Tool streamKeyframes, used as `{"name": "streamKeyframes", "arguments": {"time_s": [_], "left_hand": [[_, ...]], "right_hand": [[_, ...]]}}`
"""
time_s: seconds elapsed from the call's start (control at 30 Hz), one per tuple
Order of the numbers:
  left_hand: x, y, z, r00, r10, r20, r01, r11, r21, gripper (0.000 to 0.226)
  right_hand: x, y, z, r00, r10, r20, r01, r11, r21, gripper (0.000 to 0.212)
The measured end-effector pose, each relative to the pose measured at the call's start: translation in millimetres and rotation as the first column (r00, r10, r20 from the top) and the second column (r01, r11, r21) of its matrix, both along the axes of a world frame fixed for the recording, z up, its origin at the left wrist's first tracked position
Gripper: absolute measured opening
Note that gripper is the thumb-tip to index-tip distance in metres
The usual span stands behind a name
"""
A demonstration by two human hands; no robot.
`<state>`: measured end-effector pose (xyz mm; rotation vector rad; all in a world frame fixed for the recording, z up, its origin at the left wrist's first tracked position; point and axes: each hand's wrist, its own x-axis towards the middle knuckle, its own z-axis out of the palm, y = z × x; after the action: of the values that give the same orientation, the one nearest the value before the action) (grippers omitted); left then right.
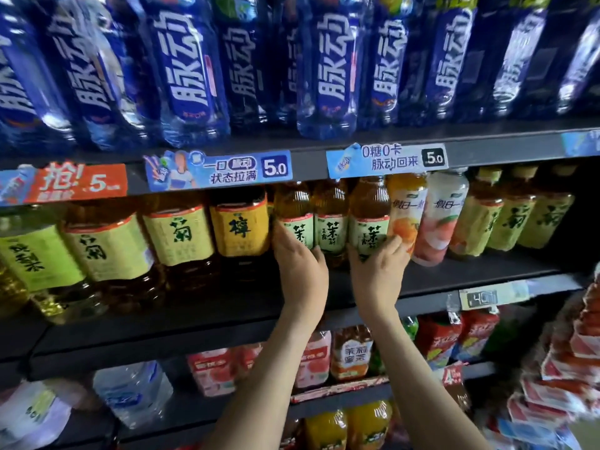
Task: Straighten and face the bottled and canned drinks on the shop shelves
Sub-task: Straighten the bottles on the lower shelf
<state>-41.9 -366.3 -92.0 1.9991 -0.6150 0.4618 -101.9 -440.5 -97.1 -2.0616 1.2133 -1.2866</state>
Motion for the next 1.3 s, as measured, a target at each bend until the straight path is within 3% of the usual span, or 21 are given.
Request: {"name": "streamKeyframes", "arguments": {"time_s": [0.17, 0.33, 0.47, 0.7, 0.83, 0.9, 1.0, 1.07, 1.13, 1.2, 1.3], "left_hand": [[5, -11, -14, 0.993, 0.014, -0.115, -0.018, 0.999, -0.036, 0.088], [7, -12, -15, 0.975, 0.079, -0.207, -0.084, 0.996, -0.017, 0.083], [7, -12, -11, 0.972, 0.106, -0.21, -0.11, 0.994, -0.005, 0.075], [-6, -3, -4, 0.972, 0.061, -0.228, -0.056, 0.998, 0.029, 0.076], [-19, 27, -3, 0.998, 0.055, -0.018, -0.056, 0.996, -0.076, 0.056], [-13, 49, -4, 0.982, 0.155, 0.109, -0.139, 0.981, -0.138, 0.048], [11, 79, -12, 0.898, 0.35, 0.265, -0.332, 0.937, -0.114, 0.06], [29, 92, -16, 0.861, 0.425, 0.279, -0.417, 0.904, -0.092, 0.068], [42, 98, -17, 0.868, 0.416, 0.272, -0.416, 0.907, -0.059, 0.06], [46, 100, -16, 0.924, 0.326, 0.199, -0.327, 0.945, -0.03, 0.046], [46, 102, -8, 0.983, 0.157, 0.092, -0.159, 0.987, 0.022, 0.05]], "right_hand": [[2, -7, 3, 0.999, 0.032, -0.022, -0.031, 0.999, 0.029, 0.054], [3, -4, -1, 0.998, 0.037, -0.043, -0.036, 0.998, 0.042, 0.056], [4, -3, -9, 0.995, 0.097, 0.019, -0.098, 0.989, 0.108, 0.042], [8, 0, -10, 0.99, 0.136, -0.044, -0.133, 0.988, 0.079, 0.023], [8, 34, -2, 0.958, 0.281, 0.058, -0.28, 0.96, -0.018, 0.025], [13, 57, 2, 0.905, 0.418, 0.079, -0.417, 0.909, -0.025, 0.031], [32, 83, 3, 0.817, 0.572, 0.069, -0.574, 0.819, 0.004, 0.042], [46, 98, 2, 0.773, 0.63, 0.068, -0.633, 0.774, 0.021, 0.043], [58, 108, 0, 0.794, 0.606, 0.048, -0.608, 0.794, 0.022, 0.045], [65, 110, 0, 0.833, 0.552, 0.039, -0.553, 0.833, 0.027, 0.045], [71, 105, 2, 0.856, 0.516, 0.02, -0.516, 0.856, 0.034, 0.041]]}}
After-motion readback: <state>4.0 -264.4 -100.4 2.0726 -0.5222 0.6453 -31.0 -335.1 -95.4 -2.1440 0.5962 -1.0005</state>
